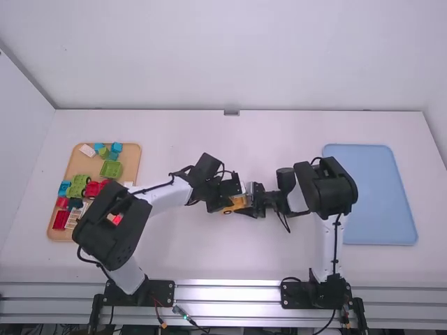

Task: Assemble lego blocks to make yellow taxi

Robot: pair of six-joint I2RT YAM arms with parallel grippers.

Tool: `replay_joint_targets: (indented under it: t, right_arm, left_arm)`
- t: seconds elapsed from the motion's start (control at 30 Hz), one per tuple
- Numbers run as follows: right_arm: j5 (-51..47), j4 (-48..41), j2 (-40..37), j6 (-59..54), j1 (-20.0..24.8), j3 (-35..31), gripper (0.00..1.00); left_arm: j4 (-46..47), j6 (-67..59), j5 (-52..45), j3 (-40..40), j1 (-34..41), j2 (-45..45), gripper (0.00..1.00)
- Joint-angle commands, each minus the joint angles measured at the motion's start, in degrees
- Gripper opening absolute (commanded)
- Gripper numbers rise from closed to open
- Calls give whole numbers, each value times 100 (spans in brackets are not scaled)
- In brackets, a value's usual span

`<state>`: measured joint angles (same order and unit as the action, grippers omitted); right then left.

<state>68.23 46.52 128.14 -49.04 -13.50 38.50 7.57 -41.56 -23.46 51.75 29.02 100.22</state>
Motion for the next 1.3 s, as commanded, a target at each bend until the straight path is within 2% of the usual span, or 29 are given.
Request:
replay_joint_targets:
  t: [0.0, 0.2, 0.27, 0.33, 0.37, 0.53, 0.67, 1.07, 1.27]
  right_arm:
    - [-229, -31, 111, -173, -37, -94, 52]
    - [-229, -37, 111, -175, -37, -94, 52]
    - [-227, -44, 111, -175, -37, -92, 52]
    - [-227, -46, 111, -175, -37, -92, 52]
    - [-229, -44, 111, -177, -37, -92, 52]
    - [-227, -46, 111, -173, -37, -94, 52]
    - [-229, -46, 111, -177, -37, -92, 52]
    - [-227, -28, 111, -72, -37, -92, 53]
    - [-229, -28, 111, -70, -37, -94, 53]
  left_arm:
    - [-61, 214, 319, -81, 24, 166, 20]
    - [-81, 223, 321, -70, 26, 144, 23]
    - [-81, 219, 321, -70, 24, 144, 35]
    - [-79, 238, 319, -70, 24, 144, 37]
    - [-81, 236, 321, -70, 26, 144, 33]
    - [-105, 238, 321, -70, 24, 144, 32]
    - [-105, 238, 297, -70, 24, 101, 36]
    - [-212, 216, 282, -72, 24, 37, 40]
    - [-229, 66, 39, -72, 24, 37, 45]
